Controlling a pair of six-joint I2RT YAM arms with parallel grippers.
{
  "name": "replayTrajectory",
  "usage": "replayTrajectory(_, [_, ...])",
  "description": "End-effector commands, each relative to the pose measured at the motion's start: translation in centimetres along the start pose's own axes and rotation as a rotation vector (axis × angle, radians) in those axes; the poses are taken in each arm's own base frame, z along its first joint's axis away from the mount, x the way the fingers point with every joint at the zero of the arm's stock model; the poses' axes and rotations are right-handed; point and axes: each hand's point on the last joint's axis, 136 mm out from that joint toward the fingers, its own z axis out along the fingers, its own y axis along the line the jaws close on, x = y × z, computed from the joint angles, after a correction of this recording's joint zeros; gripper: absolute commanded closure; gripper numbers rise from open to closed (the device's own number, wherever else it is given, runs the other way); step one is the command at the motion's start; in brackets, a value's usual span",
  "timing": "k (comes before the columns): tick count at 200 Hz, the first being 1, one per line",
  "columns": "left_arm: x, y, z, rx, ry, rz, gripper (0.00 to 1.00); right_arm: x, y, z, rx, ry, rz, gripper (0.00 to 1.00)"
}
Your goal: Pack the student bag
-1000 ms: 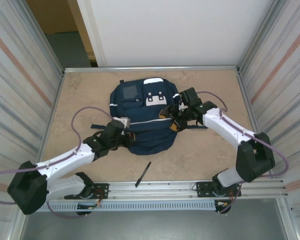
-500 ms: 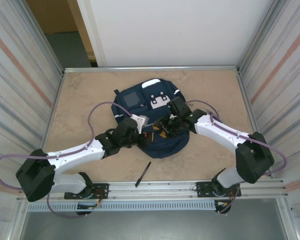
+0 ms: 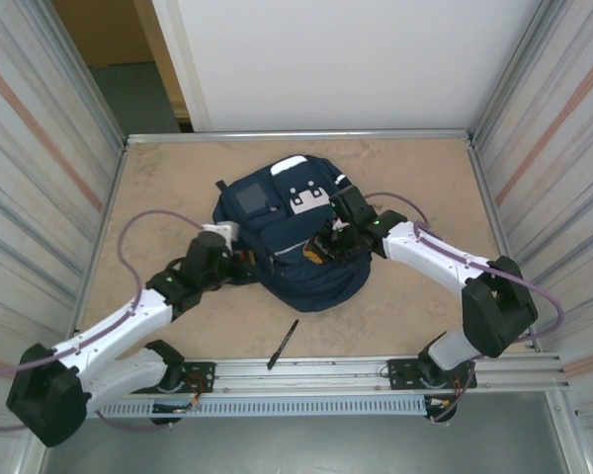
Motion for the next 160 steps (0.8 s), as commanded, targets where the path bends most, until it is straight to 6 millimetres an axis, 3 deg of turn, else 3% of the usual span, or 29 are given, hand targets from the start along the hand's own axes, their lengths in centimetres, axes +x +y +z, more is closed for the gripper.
replayTrajectory(1, [1.7, 6.1, 0.6, -0.175, 0.071, -0.059, 1.0, -1.0, 1.5, -2.1, -0.036, -0.055, -0.054, 1.0])
replayTrajectory(21, [0.0, 5.7, 1.6, -0.139, 0.076, -0.042, 1.0, -0.4, 1.7, -1.6, -0.037, -0.027, -0.066, 1.0])
replayTrajectory(38, [-0.8, 4.2, 2.1, -0.086, 0.1, -0.01, 1.0, -0.1, 1.7, -0.8, -0.03, -0.005, -0.074, 0.98])
replayTrajectory(52, [-1.3, 2.5, 1.8, -0.004, 0.103, 0.003, 0.87, 0.4, 1.8, -0.3, -0.036, 0.03, -0.074, 0.97])
replayTrajectory(64, [-1.6, 0.7, 1.2, 0.085, 0.09, 0.04, 0.64, 0.5, 1.9, 0.0, -0.036, 0.035, -0.08, 0.96])
replayTrajectory(72, [-1.6, -0.4, 0.5, 0.135, 0.078, 0.083, 0.56, 0.6, 2.0, 0.1, -0.04, 0.035, -0.085, 0.95])
replayTrajectory(110, [-1.4, -4.7, -2.6, 0.271, -0.059, 0.355, 0.45, 0.8, 3.8, -0.6, -0.081, 0.047, -0.183, 0.75])
replayTrajectory(119, [-1.0, -5.4, -2.9, 0.304, -0.072, 0.422, 0.44, 0.4, 4.0, -0.8, -0.082, 0.031, -0.197, 0.78])
replayTrajectory(138, [0.2, -6.6, -2.9, 0.342, -0.069, 0.543, 0.42, -0.2, 4.5, -1.0, -0.105, 0.024, -0.198, 0.93])
replayTrajectory(160, [1.6, -8.5, -2.7, 0.403, -0.077, 0.733, 0.38, -0.1, 5.3, -1.4, -0.136, 0.031, -0.196, 0.92])
